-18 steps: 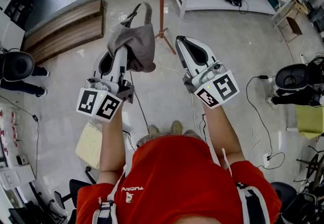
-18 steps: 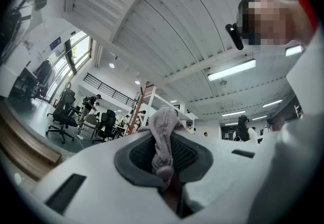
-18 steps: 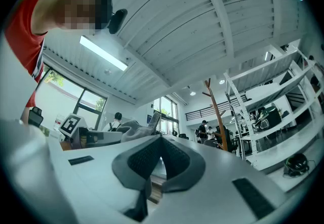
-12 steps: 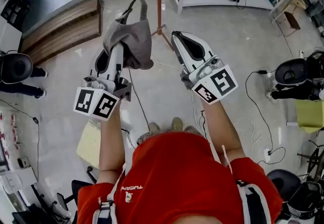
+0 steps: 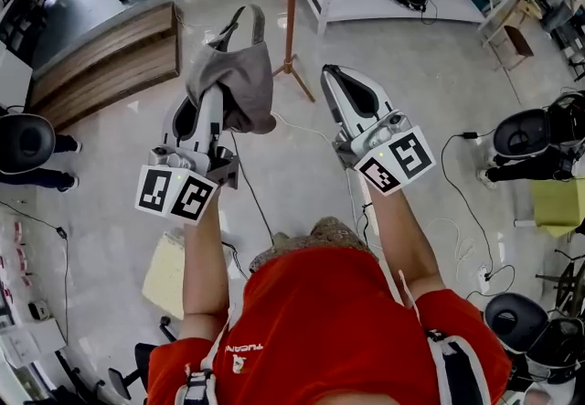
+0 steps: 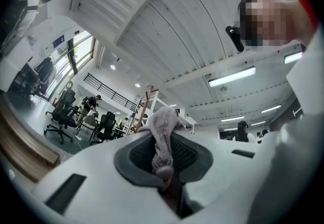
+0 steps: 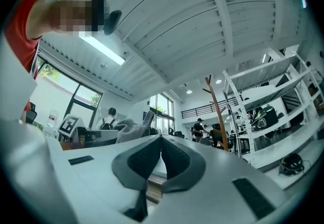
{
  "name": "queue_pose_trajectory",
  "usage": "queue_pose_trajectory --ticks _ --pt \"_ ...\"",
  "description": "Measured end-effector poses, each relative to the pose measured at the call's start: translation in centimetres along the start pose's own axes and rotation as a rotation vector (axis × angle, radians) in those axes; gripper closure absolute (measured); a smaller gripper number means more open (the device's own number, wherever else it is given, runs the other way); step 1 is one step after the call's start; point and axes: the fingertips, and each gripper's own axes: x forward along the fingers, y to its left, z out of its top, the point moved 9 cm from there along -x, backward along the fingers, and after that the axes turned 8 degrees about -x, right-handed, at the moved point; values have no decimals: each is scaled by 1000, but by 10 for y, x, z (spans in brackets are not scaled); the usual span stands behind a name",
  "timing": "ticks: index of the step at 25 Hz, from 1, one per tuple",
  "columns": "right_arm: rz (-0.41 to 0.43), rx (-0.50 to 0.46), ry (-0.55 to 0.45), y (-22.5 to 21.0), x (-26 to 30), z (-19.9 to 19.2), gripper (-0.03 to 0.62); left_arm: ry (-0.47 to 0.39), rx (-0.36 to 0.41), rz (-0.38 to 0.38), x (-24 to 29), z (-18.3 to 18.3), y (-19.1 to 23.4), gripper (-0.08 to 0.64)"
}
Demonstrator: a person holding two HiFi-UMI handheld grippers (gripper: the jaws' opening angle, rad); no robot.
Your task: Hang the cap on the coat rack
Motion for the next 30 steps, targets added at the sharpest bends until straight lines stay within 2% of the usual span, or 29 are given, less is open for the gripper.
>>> queue_pose_trajectory --ticks 4,10,15,23,30 --pt "0 -32 13 4 26 -4 569 -3 4 1 7 14 33 515" --pt "5 -42 6 -37 58 -23 569 0 28 3 60 17 63 515" --pt "14 -19 -22 -101 98 -51 569 6 70 26 127 13 92 515" --pt "67 -26 -17 -224 158 -87 569 -1 126 87 272 1 143 515" --pt "81 -23 8 -299 187 -103 568 16 149 136 384 -7 194 515"
